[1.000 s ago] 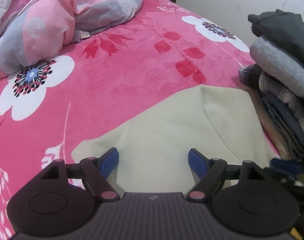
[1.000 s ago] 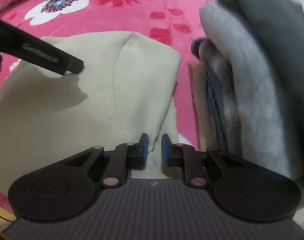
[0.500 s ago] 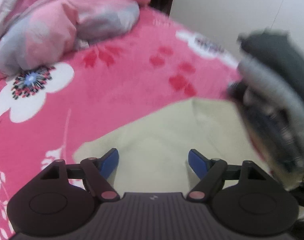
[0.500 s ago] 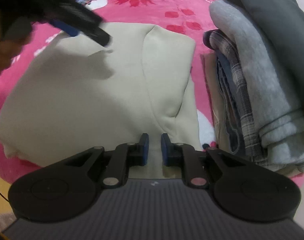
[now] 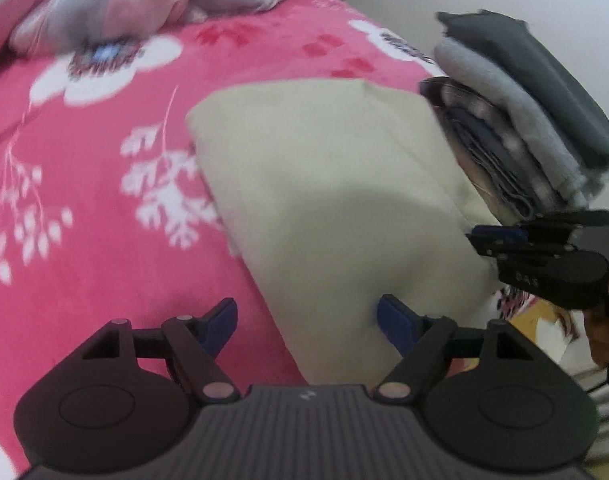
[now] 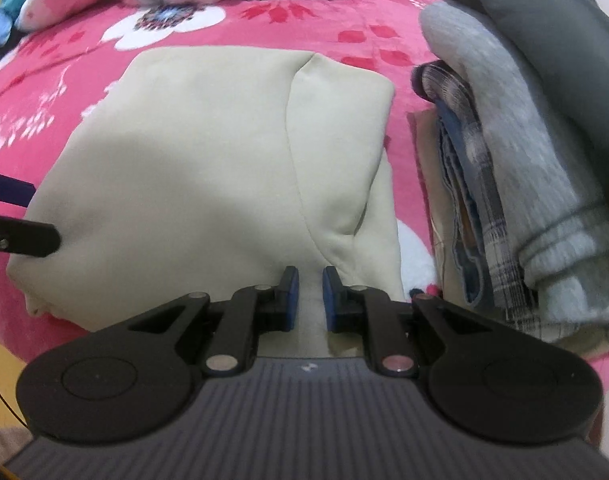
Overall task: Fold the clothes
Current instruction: 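Push the stack of folded clothes against the hoodie with the right tool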
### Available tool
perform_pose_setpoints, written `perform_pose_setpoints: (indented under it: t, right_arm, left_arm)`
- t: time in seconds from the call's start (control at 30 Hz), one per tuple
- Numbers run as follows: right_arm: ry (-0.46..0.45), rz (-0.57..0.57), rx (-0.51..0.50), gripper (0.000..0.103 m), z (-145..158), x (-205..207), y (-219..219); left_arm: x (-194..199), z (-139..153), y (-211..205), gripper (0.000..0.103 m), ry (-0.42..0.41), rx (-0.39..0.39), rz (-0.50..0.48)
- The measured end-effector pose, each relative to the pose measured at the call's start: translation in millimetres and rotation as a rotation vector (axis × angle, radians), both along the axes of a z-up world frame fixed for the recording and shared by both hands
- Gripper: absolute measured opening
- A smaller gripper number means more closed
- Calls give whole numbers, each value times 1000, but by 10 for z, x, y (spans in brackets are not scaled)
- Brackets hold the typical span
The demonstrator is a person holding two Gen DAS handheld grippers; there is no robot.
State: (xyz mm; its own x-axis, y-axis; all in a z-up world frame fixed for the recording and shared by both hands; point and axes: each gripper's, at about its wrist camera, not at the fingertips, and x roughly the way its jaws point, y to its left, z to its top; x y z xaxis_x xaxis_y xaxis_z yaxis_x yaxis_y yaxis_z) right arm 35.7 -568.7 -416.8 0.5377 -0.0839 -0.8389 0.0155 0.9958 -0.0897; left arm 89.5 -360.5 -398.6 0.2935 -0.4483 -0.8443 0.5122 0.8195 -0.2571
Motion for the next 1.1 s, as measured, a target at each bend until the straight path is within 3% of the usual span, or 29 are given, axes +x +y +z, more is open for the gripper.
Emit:
perform_pose_setpoints:
  t: [0.17, 0.27, 0.37, 0.47, 0.63, 0.77, 0.87, 1.0, 1.1]
  right_arm:
    - [34, 19, -25, 11, -16, 72, 45]
    - [34, 27, -47, 11, -16, 17, 77]
    - [32, -32, 12, 12, 124, 19, 3]
    - [-7, -117, 74, 14, 336, -82, -79]
    - [-35, -139, 44, 14, 352, -158, -53]
    - [-34, -153, 24, 14, 273, -78, -44]
    - [-32, -166, 25, 14, 244, -28, -50]
    - [-17, -167, 7, 14, 200, 33, -52]
    - [-4, -187, -11, 15, 152, 39, -91]
  left_arm:
    - [-54, -77, 14, 81, -73, 6, -89]
    - [-17, -79, 67, 85, -64, -28, -94]
    - [-85, 132, 211, 82, -87, -40, -49]
    - [-267, 262, 328, 83, -106, -35, -65]
    - [-570, 1, 93, 81, -115, 65, -156]
    - [-627, -222, -95, 74, -147, 148, -70]
    - [-577, -235, -56, 73, -146, 126, 10]
    - [-585, -215, 45, 70, -179, 127, 32]
    - [-591, -248, 142, 70, -159, 127, 48]
